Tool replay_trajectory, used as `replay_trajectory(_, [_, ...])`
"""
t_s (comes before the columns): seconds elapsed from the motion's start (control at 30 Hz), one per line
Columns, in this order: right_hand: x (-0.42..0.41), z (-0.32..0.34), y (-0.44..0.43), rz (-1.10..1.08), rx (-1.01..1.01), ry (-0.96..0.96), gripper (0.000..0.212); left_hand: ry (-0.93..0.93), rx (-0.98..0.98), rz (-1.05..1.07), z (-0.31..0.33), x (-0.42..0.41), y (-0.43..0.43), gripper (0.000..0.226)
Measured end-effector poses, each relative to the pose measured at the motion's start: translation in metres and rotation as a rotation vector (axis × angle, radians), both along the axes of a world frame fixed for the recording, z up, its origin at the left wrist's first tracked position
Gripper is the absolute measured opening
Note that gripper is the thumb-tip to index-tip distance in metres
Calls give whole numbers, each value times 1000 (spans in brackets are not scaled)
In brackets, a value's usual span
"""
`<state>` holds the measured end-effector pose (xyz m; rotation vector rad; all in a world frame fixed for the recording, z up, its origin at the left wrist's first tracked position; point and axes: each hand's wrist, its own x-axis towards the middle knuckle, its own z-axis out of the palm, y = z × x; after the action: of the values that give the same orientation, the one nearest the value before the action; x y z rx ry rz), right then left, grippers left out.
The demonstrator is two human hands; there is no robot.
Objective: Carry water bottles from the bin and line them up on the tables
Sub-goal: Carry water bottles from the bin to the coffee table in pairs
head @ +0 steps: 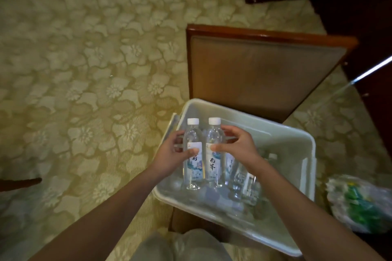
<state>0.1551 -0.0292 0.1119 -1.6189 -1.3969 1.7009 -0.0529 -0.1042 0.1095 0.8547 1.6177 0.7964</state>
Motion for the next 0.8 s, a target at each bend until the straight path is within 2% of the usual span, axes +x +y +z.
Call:
replay_trajectory(0.1, [-26,24,-3,70,29,28,68,-14,36,76,27,-25,-16,77])
replay_trajectory(0.23, [-71,52,-17,178,78,50,67,-7,81,179,58,-63,-51,60])
replay_trajectory(0.37, [-124,83,-49,320,121,73,64,-16,108,310,87,-103,-105,63])
replay_trajectory(0.53, [-190,120,-112,483,174,91,64,-8,156,443,118,-151,-193,49])
replay_trajectory(0.8, [-296,157,-242,706,185,189,58,66,223,659,154,-219,-358,48])
